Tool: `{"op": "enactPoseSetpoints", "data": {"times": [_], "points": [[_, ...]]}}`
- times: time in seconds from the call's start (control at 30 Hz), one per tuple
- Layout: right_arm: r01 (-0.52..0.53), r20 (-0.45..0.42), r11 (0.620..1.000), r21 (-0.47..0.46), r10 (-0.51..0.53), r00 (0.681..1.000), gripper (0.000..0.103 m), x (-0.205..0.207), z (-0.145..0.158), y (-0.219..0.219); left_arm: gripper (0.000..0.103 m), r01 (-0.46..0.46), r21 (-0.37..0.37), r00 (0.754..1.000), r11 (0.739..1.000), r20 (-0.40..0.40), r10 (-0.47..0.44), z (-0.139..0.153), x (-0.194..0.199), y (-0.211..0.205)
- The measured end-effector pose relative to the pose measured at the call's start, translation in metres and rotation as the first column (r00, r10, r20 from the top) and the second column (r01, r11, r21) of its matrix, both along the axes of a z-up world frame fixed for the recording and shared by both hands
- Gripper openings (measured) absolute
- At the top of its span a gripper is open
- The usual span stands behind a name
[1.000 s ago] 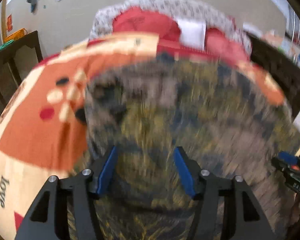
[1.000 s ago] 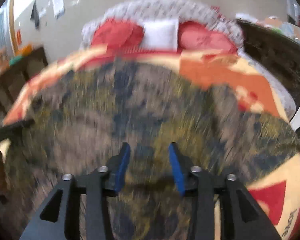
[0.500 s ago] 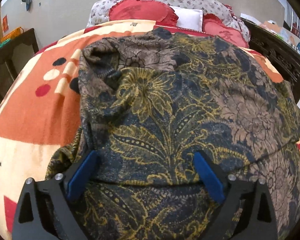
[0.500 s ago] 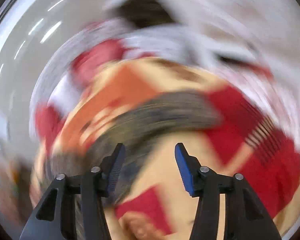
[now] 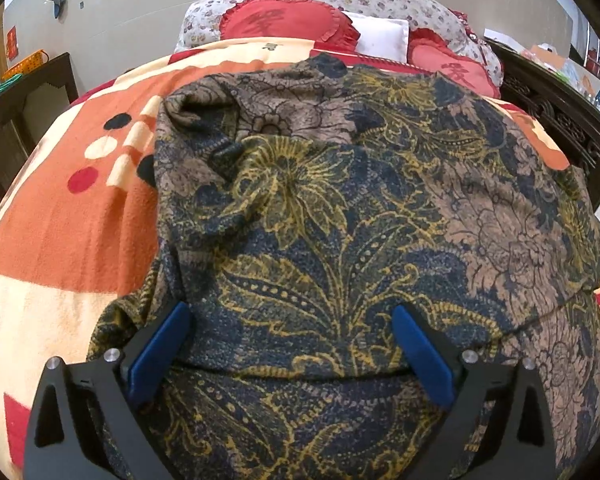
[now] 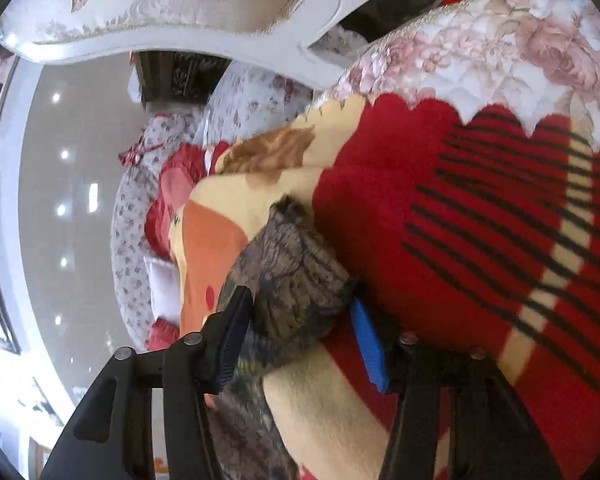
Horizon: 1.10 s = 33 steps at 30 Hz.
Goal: Fold small clothes
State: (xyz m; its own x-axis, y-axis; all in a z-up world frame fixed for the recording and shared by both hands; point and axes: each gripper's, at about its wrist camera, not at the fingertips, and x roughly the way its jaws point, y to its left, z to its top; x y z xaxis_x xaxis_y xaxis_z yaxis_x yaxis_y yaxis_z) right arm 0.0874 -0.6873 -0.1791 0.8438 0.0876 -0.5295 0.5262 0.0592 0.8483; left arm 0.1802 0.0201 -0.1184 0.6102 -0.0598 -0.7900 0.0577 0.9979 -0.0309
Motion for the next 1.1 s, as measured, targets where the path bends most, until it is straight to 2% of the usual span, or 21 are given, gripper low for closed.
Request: {"op": "enactPoseSetpoints", "data": {"times": [0.03,0.07,0.17,0.23,0.33,0.4,0.47,0.53,0.57,0.63,0.67,0.7,0.77,0.87,0.93,1.0,1.1], "points": [[-0.002,0.005,1.0,-0.012,0.002,1.0,0.03,0.007,0.003,-0.001,0.103,0.0,0.001,1.0,1.0,-0.001,0.0,0.0,-0.001,0.0],[-0.015,0.019,0.999,-0.051,0.016,1.0,0.014,0.011,0.015,-0.001,0.103,0.0,-0.001,1.0,1.0,0.0,0.0,0.0,-0.001,0.0],[-0.031,0.045,0.976,-0.214,0.041,0.998,0.01,0.011,0.06,0.004,0.103,0.0,-0.003,1.0,1.0,0.0,0.0,0.0,-0.001,0.0],[-0.05,0.073,0.949,-0.312,0.077,0.994,0.01,0.011,0.096,0.013,0.103,-0.001,-0.004,1.0,1.0,0.0,0.001,0.0,-0.001,0.0],[-0.123,0.126,0.866,-0.485,0.208,0.97,0.009,0.023,0.163,0.049,0.103,-0.001,-0.007,1.0,1.0,0.001,0.001,0.0,-0.001,0.001],[-0.192,0.159,0.806,-0.56,0.332,0.93,0.009,0.03,0.196,0.088,0.103,-0.001,-0.004,1.0,1.0,0.002,0.001,0.0,-0.001,0.001],[-0.273,0.188,0.728,-0.629,0.483,0.855,0.009,0.044,0.225,0.146,0.103,0.0,-0.002,1.0,1.0,0.0,0.0,0.001,-0.002,0.0],[-0.34,0.19,0.66,-0.67,0.595,0.781,0.009,0.057,0.238,0.2,0.102,0.014,0.009,1.0,1.0,0.007,-0.014,0.007,-0.003,-0.004],[-0.382,0.191,0.619,-0.686,0.66,0.726,0.009,0.064,0.242,0.234,0.102,0.027,0.009,0.999,1.0,0.021,-0.027,0.012,-0.004,-0.006],[-0.45,0.161,0.54,-0.711,0.749,0.643,0.009,0.076,0.238,0.288,0.102,0.048,-0.005,0.996,0.999,0.071,-0.048,0.031,-0.01,-0.01],[-0.482,0.133,0.499,-0.72,0.781,0.61,0.009,0.082,0.229,0.314,0.102,0.065,-0.031,0.992,0.997,0.11,-0.061,0.045,-0.014,-0.012],[-0.528,0.07,0.443,-0.725,0.81,0.583,0.009,0.089,0.212,0.347,0.102,0.083,-0.061,0.988,0.995,0.135,-0.074,0.057,-0.015,-0.015],[-0.6,-0.04,0.356,-0.717,0.838,0.544,0.009,0.098,0.177,0.391,0.102,0.124,-0.125,0.985,0.984,0.138,-0.106,0.071,-0.011,-0.022],[-0.669,-0.188,0.24,-0.703,0.845,0.501,0.009,0.1,0.132,0.433,0.102,0.151,-0.259,0.988,0.954,0.063,-0.139,0.072,0.006,-0.033],[-0.676,-0.262,0.165,-0.718,0.836,0.483,0.009,0.093,0.113,0.454,0.102,0.149,-0.355,0.986,0.923,-0.013,-0.164,0.064,0.02,-0.043],[-0.665,-0.317,0.112,-0.738,0.813,0.488,0.011,0.09,0.105,0.463,0.102,0.136,-0.457,0.973,0.879,-0.106,-0.206,0.049,0.037,-0.059],[-0.662,-0.349,0.076,-0.746,0.802,0.485,0.019,0.087,0.107,0.466,0.101,0.128,-0.507,0.948,0.852,-0.19,-0.256,0.03,0.051,-0.081]]}}
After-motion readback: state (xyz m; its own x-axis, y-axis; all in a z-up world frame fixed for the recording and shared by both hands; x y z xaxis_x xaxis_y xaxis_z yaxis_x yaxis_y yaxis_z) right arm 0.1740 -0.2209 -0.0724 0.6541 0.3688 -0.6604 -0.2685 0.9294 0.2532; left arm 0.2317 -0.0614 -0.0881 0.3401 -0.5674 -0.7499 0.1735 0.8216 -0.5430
